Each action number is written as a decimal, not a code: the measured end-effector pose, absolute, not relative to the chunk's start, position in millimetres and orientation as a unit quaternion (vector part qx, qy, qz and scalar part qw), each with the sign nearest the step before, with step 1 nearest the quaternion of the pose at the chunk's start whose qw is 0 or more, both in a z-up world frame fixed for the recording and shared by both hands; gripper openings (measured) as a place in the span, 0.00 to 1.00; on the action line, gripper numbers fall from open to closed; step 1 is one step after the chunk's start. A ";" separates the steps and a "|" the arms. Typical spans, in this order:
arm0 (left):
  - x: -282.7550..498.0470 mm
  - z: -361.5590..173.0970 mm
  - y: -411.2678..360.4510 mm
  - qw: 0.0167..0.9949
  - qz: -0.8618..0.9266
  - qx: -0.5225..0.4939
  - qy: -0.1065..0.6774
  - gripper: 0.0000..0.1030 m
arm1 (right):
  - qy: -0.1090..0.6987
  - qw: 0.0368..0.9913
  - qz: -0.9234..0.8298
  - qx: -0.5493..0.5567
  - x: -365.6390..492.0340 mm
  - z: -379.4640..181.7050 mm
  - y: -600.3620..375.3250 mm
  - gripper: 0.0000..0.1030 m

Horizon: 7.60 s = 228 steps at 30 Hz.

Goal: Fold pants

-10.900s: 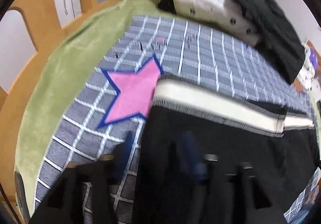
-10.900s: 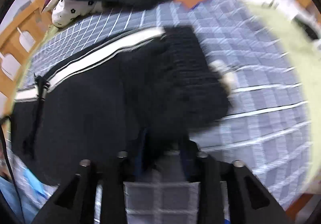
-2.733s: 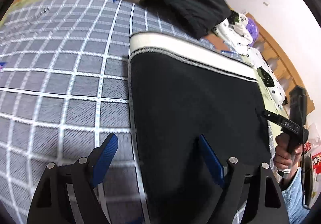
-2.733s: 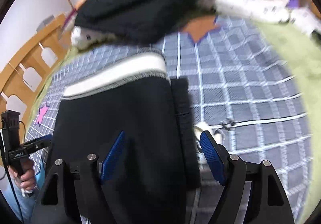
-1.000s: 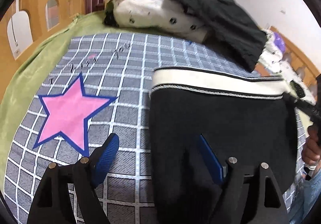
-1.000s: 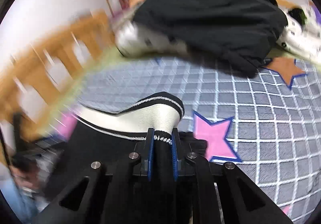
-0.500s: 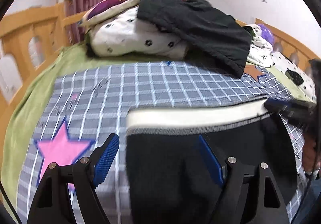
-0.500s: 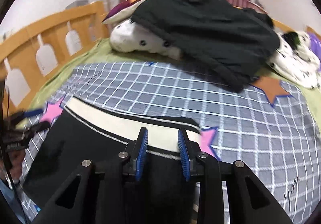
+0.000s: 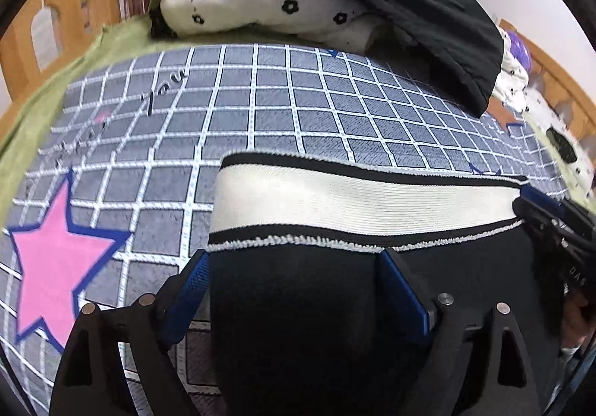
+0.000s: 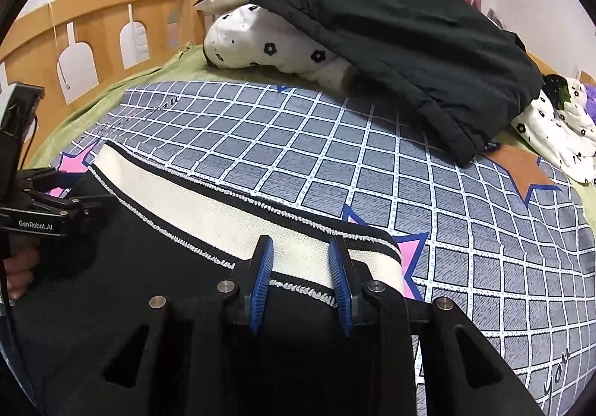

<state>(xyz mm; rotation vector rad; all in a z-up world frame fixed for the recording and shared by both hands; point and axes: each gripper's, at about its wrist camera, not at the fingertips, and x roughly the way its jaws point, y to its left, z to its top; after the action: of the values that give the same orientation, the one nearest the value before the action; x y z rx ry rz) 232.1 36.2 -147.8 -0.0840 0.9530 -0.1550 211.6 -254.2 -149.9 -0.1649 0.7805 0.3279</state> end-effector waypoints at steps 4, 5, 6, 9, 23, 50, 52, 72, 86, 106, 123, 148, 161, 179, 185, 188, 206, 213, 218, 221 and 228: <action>230.6 -147.5 34.5 0.887 -0.070 -0.033 0.455 0.88 | 0.378 0.909 0.158 -0.081 210.3 -150.5 -254.7 0.29; 229.9 -147.1 33.1 0.889 -0.066 -0.026 0.453 0.88 | 0.378 0.909 0.159 -0.079 210.3 -150.4 -255.3 0.29; 229.3 -146.9 31.6 0.890 -0.063 -0.019 0.450 0.88 | 0.378 0.909 0.160 -0.078 210.3 -150.4 -256.2 0.29; 228.9 -145.2 28.9 0.892 -0.059 -0.009 0.448 0.88 | 0.378 0.909 0.160 -0.078 210.1 -150.1 -256.6 0.29; 208.9 -119.5 -4.3 0.920 -0.016 0.119 0.374 0.84 | 0.394 0.897 0.197 -0.033 210.6 -132.5 -274.6 0.33; 133.3 -132.8 0.0 0.874 -0.140 0.068 0.460 0.87 | 0.393 0.902 0.156 -0.087 178.1 -130.6 -263.6 0.57; 106.1 -135.6 5.7 0.876 -0.134 0.072 0.457 0.88 | 0.400 0.897 0.169 -0.078 161.4 -128.7 -266.4 0.57; -16.5 -152.8 47.0 0.888 -0.038 0.150 0.433 0.87 | 0.427 0.889 0.142 -0.078 26.0 -130.9 -264.7 0.57; -11.5 -133.7 53.3 0.921 -0.069 0.023 0.382 0.13 | 0.434 0.887 0.134 -0.081 32.9 -142.4 -266.1 0.57; -20.3 -114.3 78.7 0.916 -0.049 -0.056 0.395 0.25 | 0.384 0.910 0.140 -0.065 38.3 -115.7 -268.6 0.59; 14.2 -130.0 25.2 0.909 -0.061 0.001 0.413 0.58 | 0.434 0.890 0.118 -0.077 49.6 -154.2 -267.1 0.61; 205.5 -133.4 1.9 0.907 -0.040 0.070 0.413 0.64 | 0.394 0.905 0.137 -0.089 210.2 -149.1 -252.7 0.62; 210.8 -134.7 4.8 0.905 -0.043 0.055 0.419 0.76 | 0.407 0.899 0.151 -0.061 216.8 -149.5 -255.5 0.67; 210.7 -139.9 11.7 0.902 -0.020 0.030 0.431 0.95 | 0.398 0.903 0.151 -0.056 214.3 -150.6 -258.1 0.67; 214.2 -144.6 22.8 0.895 -0.031 -0.008 0.445 0.96 | 0.398 0.903 0.151 -0.060 214.9 -150.5 -257.8 0.68; 214.5 -144.8 22.8 0.895 -0.030 -0.006 0.444 0.96 | 0.398 0.902 0.151 -0.063 215.0 -150.5 -256.9 0.68; 133.5 -140.3 12.1 0.872 -0.016 0.026 0.489 0.95 | 0.465 0.870 0.158 -0.046 155.3 -145.6 -286.3 0.69; 78.6 -151.7 37.1 0.860 -0.019 -0.096 0.500 0.96 | 0.491 0.858 0.148 0.007 94.1 -157.7 -304.0 0.70; 59.4 -148.6 35.1 0.859 -0.012 -0.098 0.502 0.96 | 0.484 0.866 0.126 -0.006 65.8 -162.0 -296.8 0.70; 49.5 -147.5 34.8 0.858 -0.007 -0.099 0.504 0.96 | 0.488 0.865 0.116 -0.003 56.4 -159.5 -295.9 0.71; 34.0 -142.8 38.1 0.849 0.005 -0.097 0.520 0.95 | 0.503 0.859 0.092 -0.005 33.4 -158.7 -295.6 0.71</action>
<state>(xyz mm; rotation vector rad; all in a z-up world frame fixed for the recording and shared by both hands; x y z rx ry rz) 34.0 38.1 -142.8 -0.2043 1.0957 0.0107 33.4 -295.6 -158.7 -0.0101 1.0566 0.1939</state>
